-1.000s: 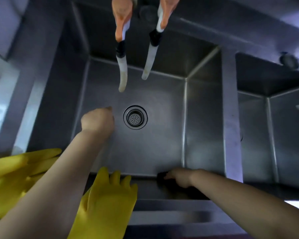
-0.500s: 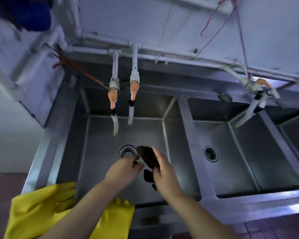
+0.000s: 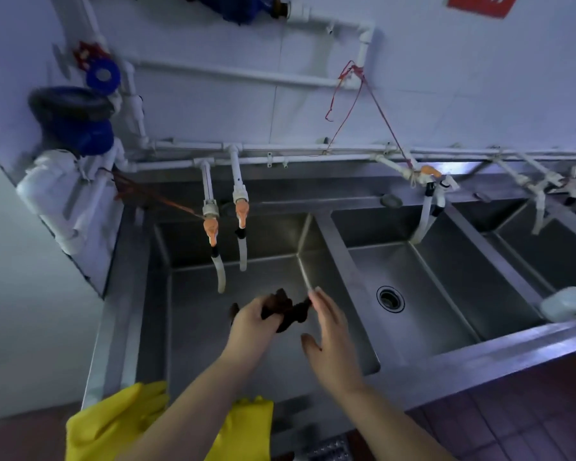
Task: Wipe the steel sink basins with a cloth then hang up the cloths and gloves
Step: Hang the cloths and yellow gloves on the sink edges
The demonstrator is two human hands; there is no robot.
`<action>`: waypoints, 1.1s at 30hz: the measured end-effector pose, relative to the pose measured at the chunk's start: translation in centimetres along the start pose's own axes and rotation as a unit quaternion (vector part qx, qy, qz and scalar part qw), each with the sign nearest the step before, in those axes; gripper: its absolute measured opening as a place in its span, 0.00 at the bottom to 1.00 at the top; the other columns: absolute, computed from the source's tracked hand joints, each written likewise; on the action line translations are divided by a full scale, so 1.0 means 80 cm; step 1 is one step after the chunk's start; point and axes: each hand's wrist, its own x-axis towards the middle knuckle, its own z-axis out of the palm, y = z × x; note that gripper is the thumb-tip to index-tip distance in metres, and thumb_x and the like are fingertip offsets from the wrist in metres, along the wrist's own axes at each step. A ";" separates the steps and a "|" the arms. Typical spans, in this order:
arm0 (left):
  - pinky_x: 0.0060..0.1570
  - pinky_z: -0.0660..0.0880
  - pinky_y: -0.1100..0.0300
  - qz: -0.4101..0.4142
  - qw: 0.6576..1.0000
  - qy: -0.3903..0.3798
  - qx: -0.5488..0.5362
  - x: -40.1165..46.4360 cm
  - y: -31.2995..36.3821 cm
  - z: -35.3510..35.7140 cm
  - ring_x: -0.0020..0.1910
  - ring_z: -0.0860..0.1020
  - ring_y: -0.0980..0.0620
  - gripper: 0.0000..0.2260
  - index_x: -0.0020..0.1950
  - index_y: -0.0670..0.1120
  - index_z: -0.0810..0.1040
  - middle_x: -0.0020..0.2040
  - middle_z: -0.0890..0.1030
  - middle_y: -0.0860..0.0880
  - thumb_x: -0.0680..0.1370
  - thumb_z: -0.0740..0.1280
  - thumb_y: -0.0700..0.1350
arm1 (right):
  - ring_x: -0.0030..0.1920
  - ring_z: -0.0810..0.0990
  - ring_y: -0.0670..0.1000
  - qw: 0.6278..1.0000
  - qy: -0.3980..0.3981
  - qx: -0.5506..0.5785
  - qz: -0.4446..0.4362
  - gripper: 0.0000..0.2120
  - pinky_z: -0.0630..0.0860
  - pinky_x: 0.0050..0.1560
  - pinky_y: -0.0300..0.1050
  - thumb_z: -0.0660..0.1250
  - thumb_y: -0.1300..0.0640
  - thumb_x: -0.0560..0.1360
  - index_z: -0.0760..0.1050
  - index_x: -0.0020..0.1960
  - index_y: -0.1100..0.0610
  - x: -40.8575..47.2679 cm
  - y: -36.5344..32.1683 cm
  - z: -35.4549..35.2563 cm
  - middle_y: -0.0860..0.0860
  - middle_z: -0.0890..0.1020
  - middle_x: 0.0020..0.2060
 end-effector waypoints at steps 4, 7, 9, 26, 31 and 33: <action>0.37 0.75 0.66 0.040 0.995 -0.082 0.037 -0.013 0.003 0.044 0.38 0.81 0.59 0.09 0.45 0.55 0.78 0.38 0.82 0.54 0.75 0.66 0.39 | 0.71 0.53 0.38 0.999 -0.013 -0.041 0.011 0.37 0.59 0.68 0.34 0.72 0.59 0.72 0.58 0.75 0.48 -0.008 0.025 -0.035 0.36 0.57 0.69; 0.35 0.72 0.70 0.057 0.991 -0.107 0.060 -0.017 0.003 0.077 0.38 0.81 0.58 0.12 0.44 0.56 0.78 0.38 0.82 0.55 0.74 0.65 0.37 | 0.68 0.62 0.41 0.998 0.002 -0.024 0.061 0.23 0.56 0.62 0.22 0.73 0.60 0.69 0.73 0.63 0.52 -0.018 0.048 -0.061 0.39 0.65 0.62; 0.36 0.71 0.74 0.064 0.990 -0.104 0.068 -0.021 0.006 0.096 0.40 0.80 0.63 0.13 0.44 0.56 0.78 0.40 0.82 0.57 0.74 0.65 0.37 | 0.61 0.70 0.41 0.994 0.014 0.004 0.112 0.14 0.60 0.54 0.18 0.73 0.59 0.69 0.76 0.54 0.52 -0.027 0.063 -0.079 0.42 0.69 0.58; 0.35 0.70 0.75 0.108 0.966 -0.187 0.143 -0.086 0.055 0.456 0.36 0.77 0.65 0.13 0.40 0.57 0.75 0.36 0.78 0.60 0.72 0.69 0.37 | 0.41 0.79 0.36 0.959 0.036 0.137 0.247 0.10 0.73 0.39 0.30 0.74 0.52 0.67 0.76 0.44 0.42 -0.169 0.288 -0.342 0.43 0.82 0.40; 0.26 0.69 0.72 0.125 0.955 -0.227 0.146 -0.108 0.068 0.598 0.27 0.77 0.64 0.15 0.31 0.56 0.77 0.27 0.79 0.56 0.71 0.68 0.36 | 0.44 0.77 0.37 0.969 0.053 0.082 0.226 0.12 0.72 0.42 0.33 0.72 0.43 0.64 0.73 0.44 0.40 -0.208 0.375 -0.437 0.41 0.79 0.42; 0.23 0.70 0.70 0.125 0.954 -0.235 0.140 -0.112 0.074 0.644 0.24 0.76 0.62 0.18 0.28 0.56 0.77 0.25 0.79 0.57 0.69 0.68 0.34 | 0.43 0.76 0.38 0.970 0.068 0.067 0.224 0.11 0.71 0.41 0.34 0.71 0.43 0.64 0.73 0.43 0.40 -0.220 0.402 -0.470 0.40 0.78 0.41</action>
